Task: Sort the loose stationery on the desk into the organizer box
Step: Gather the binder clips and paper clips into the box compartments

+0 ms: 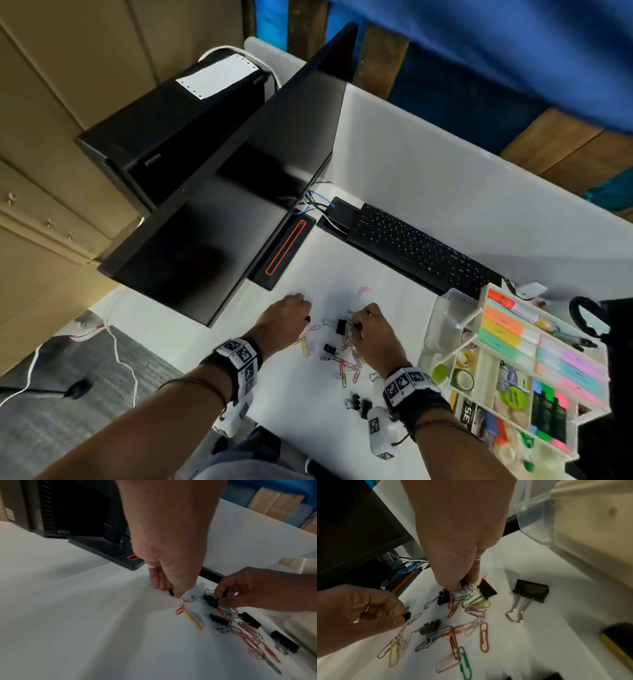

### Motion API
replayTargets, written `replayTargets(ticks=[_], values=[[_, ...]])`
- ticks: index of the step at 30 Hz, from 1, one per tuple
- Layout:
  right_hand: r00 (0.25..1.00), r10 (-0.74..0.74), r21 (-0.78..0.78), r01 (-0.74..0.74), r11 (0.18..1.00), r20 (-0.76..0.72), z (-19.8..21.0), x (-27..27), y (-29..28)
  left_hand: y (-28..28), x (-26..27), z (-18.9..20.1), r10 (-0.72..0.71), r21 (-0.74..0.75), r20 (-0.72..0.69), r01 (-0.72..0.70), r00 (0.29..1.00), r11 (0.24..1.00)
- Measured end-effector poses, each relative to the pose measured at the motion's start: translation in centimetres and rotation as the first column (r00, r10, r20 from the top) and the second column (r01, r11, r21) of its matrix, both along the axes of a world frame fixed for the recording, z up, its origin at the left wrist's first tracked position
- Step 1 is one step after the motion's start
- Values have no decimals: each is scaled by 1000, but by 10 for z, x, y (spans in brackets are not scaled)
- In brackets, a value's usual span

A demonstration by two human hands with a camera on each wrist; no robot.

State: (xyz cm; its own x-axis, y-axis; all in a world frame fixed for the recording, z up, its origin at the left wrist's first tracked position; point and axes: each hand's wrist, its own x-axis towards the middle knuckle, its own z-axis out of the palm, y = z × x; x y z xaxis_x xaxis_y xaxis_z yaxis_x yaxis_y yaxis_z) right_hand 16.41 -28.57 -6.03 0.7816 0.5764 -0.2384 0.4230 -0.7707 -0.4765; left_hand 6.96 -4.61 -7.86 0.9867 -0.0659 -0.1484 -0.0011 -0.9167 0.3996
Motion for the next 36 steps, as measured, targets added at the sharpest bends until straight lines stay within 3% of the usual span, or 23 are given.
replayTargets(ticks=[7, 9, 11, 13, 15, 18, 19, 21, 27, 30, 34, 36], values=[[990, -107, -4, 107, 994, -94, 11, -4, 2, -2, 0, 3, -96, -15, 55, 97, 994, 995], [973, -206, 82, 215, 973, -105, 16, -4, 3, -3, 3, 6, -88, -43, -16, 87, 996, 995], [914, -362, 198, 395, 897, -186, 26, -6, 5, -2, 6, 10, -59, -64, -76, 55, 995, 996], [798, -488, 245, 583, 775, -353, 37, -8, 6, -1, 9, 13, -26, -94, -106, 16, 994, 995], [651, -515, 265, 728, 633, -558, 44, -8, 3, 1, 10, 15, -15, -151, -157, -9, 988, 988], [330, -292, 246, 925, 290, -898, 54, -6, -4, 5, 12, 14, -26, -179, -229, -16, 973, 984], [257, -211, 210, 953, 220, -943, 57, -6, -7, 5, 13, 13, -30, -179, -235, -13, 972, 984], [204, -132, 177, 966, 187, -970, 62, -6, -10, 5, 14, 12, -37, -170, -227, -2, 973, 985], [267, -238, 208, 947, 245, -934, 59, -8, -16, 6, 15, 17, -58, -160, -191, 27, 980, 987], [352, -292, 263, 916, 304, -889, 54, -9, -19, 6, 12, 19, -28, -191, -156, -2, 987, 981], [445, -249, 363, 877, 314, -860, 49, -12, -28, 0, 10, 30, 18, -236, -144, -52, 989, 970], [509, -288, 388, 837, 386, -811, 51, -12, -30, -7, 10, 36, 58, -255, -139, -92, 989, 963]])
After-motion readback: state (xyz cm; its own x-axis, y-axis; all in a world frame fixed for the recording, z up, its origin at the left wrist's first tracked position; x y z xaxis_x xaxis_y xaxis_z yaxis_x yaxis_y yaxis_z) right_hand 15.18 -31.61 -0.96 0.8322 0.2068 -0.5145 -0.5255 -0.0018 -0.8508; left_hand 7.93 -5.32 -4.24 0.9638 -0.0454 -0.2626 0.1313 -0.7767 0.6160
